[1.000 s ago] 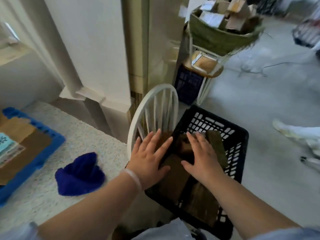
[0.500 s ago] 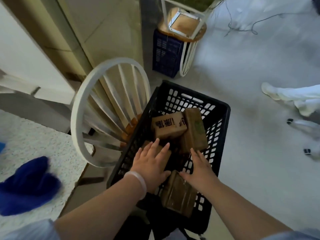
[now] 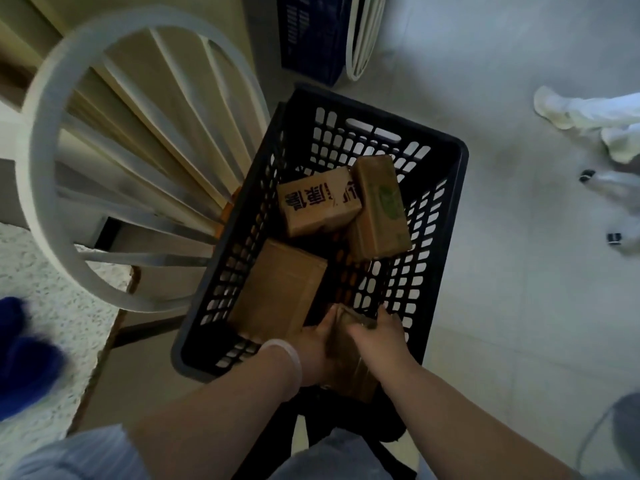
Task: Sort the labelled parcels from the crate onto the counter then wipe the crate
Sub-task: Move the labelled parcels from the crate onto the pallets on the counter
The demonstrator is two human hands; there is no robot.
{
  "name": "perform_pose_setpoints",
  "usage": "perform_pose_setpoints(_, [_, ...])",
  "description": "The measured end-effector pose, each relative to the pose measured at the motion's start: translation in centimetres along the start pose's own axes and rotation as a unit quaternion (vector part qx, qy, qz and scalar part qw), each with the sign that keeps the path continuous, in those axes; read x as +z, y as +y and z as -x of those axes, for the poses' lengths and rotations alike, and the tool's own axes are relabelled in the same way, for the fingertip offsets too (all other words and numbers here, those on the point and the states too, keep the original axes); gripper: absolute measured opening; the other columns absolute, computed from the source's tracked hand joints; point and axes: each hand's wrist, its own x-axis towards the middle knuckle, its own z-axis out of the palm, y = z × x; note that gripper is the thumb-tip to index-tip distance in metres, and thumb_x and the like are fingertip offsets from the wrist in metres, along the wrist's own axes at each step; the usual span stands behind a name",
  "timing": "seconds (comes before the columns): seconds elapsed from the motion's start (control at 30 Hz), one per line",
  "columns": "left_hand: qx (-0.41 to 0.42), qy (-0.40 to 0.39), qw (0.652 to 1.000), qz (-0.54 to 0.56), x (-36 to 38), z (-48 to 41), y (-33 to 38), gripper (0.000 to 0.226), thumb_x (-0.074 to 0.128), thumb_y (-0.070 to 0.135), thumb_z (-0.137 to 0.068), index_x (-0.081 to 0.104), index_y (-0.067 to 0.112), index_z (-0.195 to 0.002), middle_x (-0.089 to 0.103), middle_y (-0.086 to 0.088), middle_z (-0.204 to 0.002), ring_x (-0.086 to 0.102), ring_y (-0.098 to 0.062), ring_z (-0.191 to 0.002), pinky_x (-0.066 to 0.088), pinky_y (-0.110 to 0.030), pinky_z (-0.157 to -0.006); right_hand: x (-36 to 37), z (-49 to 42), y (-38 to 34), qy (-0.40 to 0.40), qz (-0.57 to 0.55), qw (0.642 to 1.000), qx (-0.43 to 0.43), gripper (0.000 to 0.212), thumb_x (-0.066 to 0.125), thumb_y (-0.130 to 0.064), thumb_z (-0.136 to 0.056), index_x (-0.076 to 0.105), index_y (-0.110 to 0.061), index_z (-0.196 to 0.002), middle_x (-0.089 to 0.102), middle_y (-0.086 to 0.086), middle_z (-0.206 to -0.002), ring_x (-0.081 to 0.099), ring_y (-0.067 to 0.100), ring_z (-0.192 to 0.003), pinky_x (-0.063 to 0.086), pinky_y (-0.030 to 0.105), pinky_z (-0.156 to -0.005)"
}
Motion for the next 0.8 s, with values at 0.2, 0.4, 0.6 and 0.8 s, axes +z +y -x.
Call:
perform_pose_setpoints(0.2, [-0.052,0.077,0.991,0.099,0.1,0.0,-0.3,0.09,0.057,0.031,-0.096,-0.013,0.035,-0.153,0.039,-0.008,-0.152,0.05,-0.029,-0.128,0.041,-0.031,-0.103,-1.0,-0.3,-0.1,0.038,-0.142,0.989,0.008,0.076,0.063,-0.022,-0.088,0.026,-0.024,-0.154,0.037,0.006,-0.154,0.047,0.025,-0.132,0.043,0.042,-0.108])
perform_pose_setpoints(0.4, [-0.049,0.113,0.979,0.16,-0.5,1.9,-0.1,0.083,0.06,0.032,-0.094,0.004,0.027,-0.156,0.048,-0.004,-0.143,0.051,-0.023,-0.123,0.042,-0.026,-0.093,-1.4,2.5,-0.9,-0.033,-0.232,0.971,0.04,0.051,0.055,-0.011,-0.095,0.042,-0.007,-0.143,0.054,0.0,-0.091,0.052,0.011,-0.078,0.04,0.02,-0.062])
perform_pose_setpoints(0.6, [-0.031,0.2,0.931,0.305,-2.1,5.9,1.4,0.077,0.056,0.061,-0.088,0.024,0.028,-0.148,0.053,0.0,-0.127,0.057,-0.024,-0.108,0.049,-0.036,-0.092,-4.4,5.5,-2.8,-0.007,-0.303,0.953,0.004,0.014,0.072,-0.018,-0.083,0.076,-0.009,-0.094,0.076,0.007,-0.083,0.069,0.024,-0.092,0.05,0.042,-0.097])
perform_pose_setpoints(0.8, [-0.017,0.317,0.882,0.347,-4.8,10.6,5.5,0.062,0.054,0.057,-0.091,0.035,0.022,-0.138,0.053,-0.004,-0.122,0.054,-0.024,-0.102,0.048,-0.037,-0.085,-6.6,9.3,-6.0,0.049,-0.232,0.964,-0.117,0.04,0.073,-0.039,-0.085,0.067,-0.022,-0.121,0.07,0.002,-0.112,0.065,0.021,-0.101,0.051,0.04,-0.096])
